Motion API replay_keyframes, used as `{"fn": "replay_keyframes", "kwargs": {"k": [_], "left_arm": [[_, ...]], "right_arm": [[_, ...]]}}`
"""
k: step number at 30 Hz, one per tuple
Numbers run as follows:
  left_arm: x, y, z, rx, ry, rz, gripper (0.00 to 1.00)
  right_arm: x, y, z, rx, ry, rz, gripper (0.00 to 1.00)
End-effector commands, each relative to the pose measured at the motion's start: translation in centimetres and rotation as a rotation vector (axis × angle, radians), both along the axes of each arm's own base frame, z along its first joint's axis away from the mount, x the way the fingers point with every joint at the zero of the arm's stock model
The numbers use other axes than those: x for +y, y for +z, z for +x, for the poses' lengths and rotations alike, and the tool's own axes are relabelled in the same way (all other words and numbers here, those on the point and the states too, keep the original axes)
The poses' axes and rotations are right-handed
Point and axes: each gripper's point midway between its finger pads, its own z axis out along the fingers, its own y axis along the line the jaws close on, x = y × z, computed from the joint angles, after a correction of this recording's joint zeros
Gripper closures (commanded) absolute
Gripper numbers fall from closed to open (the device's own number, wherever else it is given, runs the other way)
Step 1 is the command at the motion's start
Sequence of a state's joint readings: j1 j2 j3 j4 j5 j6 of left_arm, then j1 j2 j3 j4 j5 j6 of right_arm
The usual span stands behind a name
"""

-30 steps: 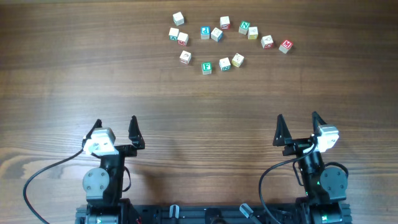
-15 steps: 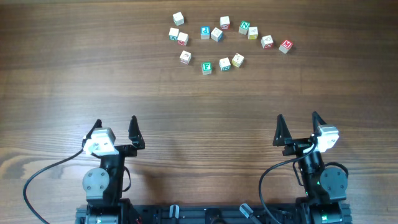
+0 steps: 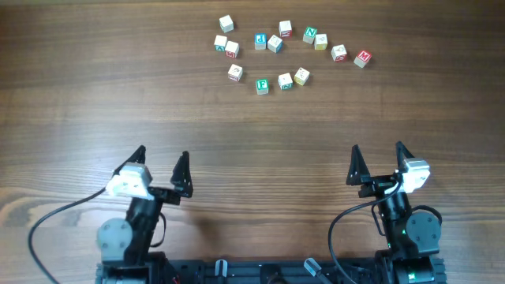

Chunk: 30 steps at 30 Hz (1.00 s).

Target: Form a horizontal line

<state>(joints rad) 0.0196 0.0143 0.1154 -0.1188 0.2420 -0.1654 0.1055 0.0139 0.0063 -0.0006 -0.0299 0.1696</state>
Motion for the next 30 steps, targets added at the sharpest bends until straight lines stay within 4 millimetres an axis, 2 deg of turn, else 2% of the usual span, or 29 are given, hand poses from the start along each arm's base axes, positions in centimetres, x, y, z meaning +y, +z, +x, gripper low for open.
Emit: {"fn": "replay_keyframes", "kwargs": {"k": [1,4,6,7,11,14,16,19,24,27,30], "left_arm": [[-0.6,5.5,-1.2,-0.062,-0.036,-0.009,0.0],[-0.6,8.4,-1.2,-0.045,-0.036,-0.009,0.0],[-0.6,11.2,-0.3,0.012,-0.036,-0.011,0.0],[-0.7,12.6,0.5,0.053,-0.043,-0.01,0.0],[-1.7,15.4,3.5,0.176,-0.106,-0.009,0.0],[-3.0,17.0,6.4,0.238,-0.199,0.036,0.0],[-3.2,17.8,8.5,0.298,-0.212,0.038,0.0],[-3.4,18.0,12.3,0.385,-0.236,0.086,0.0],[-5.4,17.2,17.7,0.444,-0.285,0.2,0.0],[-6.9,15.0,20.9,0.443,-0.298,0.299,0.0],[-7.8,12.1,24.1,0.462,-0.286,0.318,0.0]], "right_arm": [[0.0,-0.1,0.0,0.0,0.0,-0.012,0.0],[0.0,-0.1,0.0,0.0,0.0,-0.012,0.0],[0.0,-0.1,0.0,0.0,0.0,-0.012,0.0],[0.0,-0.1,0.0,0.0,0.0,-0.012,0.0],[0.0,-0.1,0.0,0.0,0.0,-0.012,0.0],[0.0,-0.1,0.0,0.0,0.0,-0.012,0.0],[0.0,-0.1,0.0,0.0,0.0,-0.012,0.0],[0.0,-0.1,0.0,0.0,0.0,-0.012,0.0],[0.0,-0.1,0.0,0.0,0.0,-0.012,0.0],[0.0,-0.1,0.0,0.0,0.0,-0.012,0.0],[0.0,-0.1,0.0,0.0,0.0,-0.012,0.0]]}}
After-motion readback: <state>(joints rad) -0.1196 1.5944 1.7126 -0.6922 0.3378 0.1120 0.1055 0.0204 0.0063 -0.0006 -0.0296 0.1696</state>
